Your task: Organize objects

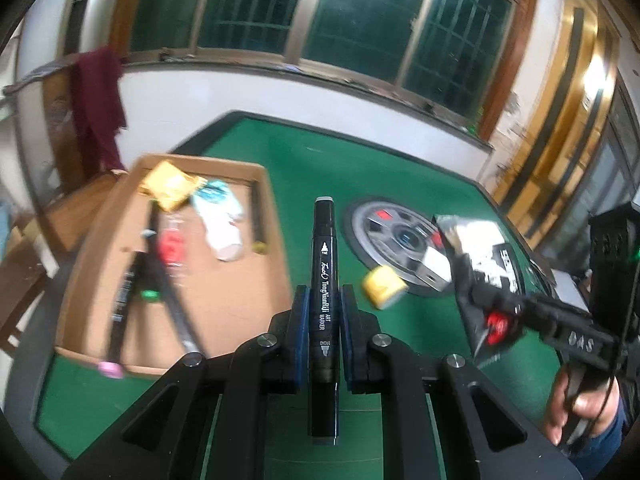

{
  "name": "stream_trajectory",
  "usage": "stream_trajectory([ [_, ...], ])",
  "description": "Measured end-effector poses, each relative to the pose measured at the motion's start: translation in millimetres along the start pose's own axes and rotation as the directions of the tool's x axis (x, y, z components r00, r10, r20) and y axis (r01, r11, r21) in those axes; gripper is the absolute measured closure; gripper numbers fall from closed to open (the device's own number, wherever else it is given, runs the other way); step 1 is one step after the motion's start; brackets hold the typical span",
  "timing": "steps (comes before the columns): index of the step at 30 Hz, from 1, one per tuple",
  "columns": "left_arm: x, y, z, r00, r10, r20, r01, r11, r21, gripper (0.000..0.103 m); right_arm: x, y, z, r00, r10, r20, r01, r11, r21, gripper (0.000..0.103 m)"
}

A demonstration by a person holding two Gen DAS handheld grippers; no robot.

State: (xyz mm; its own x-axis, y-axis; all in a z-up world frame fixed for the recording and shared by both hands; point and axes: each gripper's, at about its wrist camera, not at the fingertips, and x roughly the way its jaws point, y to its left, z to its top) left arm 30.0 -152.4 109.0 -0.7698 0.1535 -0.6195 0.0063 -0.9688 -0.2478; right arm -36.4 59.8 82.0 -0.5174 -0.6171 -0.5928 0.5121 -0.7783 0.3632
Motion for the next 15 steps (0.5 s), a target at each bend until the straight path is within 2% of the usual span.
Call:
stream_trajectory([
  [3, -5.8, 18.4, 1.7, 0.998, 0.054, 0.027, -0.054, 0.998, -0.009, 0.091, 16.6, 30.0, -0.8, 0.999, 0.033, -0.029, -0.035, 0.998, -0.047, 0.079],
  [8, -14.0, 60.8, -2.1, 0.994, 0.106, 0.036, -0.103, 0.992, -0.076, 0.091, 42.0, 80.1, 4.0, 0.996, 0.071, -0.058, -0.079, 0.986, -0.147, 0.079],
  [12, -15.9, 89.9, -1.9, 0.990, 0.133, 0.036, -0.127, 0.983, -0.130, 0.091, 66.8, 110.6, 11.2, 0.991, 0.104, -0.080, -0.118, 0.976, -0.185, 0.079],
  [15, -10.2, 108.3, 1.5, 0.990, 0.142, 0.022, -0.137, 0.979, -0.149, 0.091, 94.0, 130.0, 19.5, 0.990, 0.097, -0.102, -0.116, 0.972, -0.204, 0.079],
])
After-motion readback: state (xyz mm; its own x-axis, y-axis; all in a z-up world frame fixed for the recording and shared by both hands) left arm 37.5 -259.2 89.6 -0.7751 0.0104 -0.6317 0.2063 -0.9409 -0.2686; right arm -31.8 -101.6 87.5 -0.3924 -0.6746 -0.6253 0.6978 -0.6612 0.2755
